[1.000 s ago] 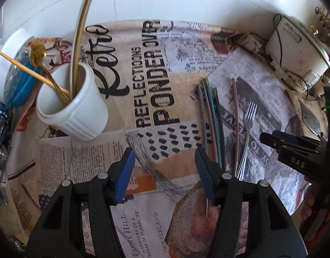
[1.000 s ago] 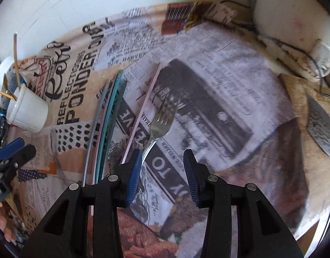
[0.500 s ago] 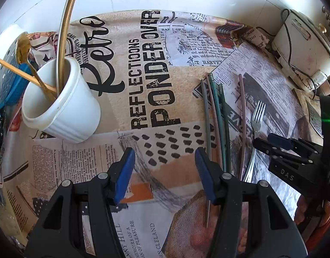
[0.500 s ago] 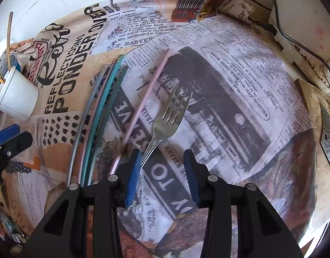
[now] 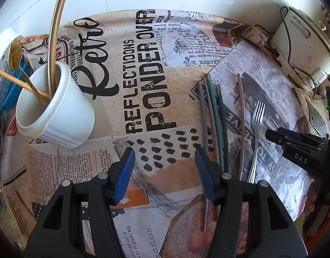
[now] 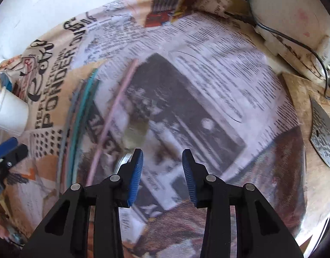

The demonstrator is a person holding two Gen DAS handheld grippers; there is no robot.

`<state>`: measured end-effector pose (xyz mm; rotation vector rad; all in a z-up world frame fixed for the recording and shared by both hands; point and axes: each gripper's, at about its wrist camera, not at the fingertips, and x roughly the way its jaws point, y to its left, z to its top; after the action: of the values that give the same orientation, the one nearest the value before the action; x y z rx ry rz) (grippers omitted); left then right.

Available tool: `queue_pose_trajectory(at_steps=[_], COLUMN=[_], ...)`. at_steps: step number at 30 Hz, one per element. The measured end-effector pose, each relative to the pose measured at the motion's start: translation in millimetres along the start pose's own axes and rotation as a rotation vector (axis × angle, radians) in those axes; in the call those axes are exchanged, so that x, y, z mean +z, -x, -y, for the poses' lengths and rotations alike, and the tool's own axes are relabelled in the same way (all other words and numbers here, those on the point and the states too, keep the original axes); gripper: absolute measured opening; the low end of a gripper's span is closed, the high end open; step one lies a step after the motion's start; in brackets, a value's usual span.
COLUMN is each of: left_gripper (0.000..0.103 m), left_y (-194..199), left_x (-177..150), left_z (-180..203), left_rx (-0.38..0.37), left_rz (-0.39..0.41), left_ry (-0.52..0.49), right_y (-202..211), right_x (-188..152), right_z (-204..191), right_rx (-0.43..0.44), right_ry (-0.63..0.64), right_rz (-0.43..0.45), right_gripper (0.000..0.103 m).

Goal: Organize utensils
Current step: 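Close the right tool on the silver fork in the pile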

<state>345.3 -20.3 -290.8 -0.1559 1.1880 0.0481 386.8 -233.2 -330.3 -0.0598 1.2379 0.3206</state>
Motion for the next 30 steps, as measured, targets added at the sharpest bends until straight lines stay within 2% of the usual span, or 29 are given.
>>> queue_pose_trajectory(at_steps=[4,8,17,26,28,30], left_gripper=[0.057,0.057,0.057,0.057,0.057,0.057], left_y=[-1,0,-4,-10,-12,-13], left_x=[0,0,2,8,9,10], left_z=[-4,-5,-2,16,18,20], left_rx=[0.002,0.001,-0.02,-0.022,-0.021,-0.018], left_rz=[-0.007,-0.005,-0.017,-0.016,-0.015,-0.016], left_ry=[0.015,0.016,0.017,-0.027,-0.029,-0.031], right_y=[-7,-11,-8,-21,-23,-24], right_x=[0,-4,8,40,41,42], right_z=[-30,-41,5,-9,-15,-23], right_rx=[0.022,-0.072,-0.09,-0.089,-0.091,-0.084], right_ry=[0.068,0.15,0.049,-0.011,-0.009,0.007], right_rz=[-0.014,0.005,-0.005,0.043,0.063,0.084], right_gripper=[0.034,0.034,0.034,0.038,0.035,0.023])
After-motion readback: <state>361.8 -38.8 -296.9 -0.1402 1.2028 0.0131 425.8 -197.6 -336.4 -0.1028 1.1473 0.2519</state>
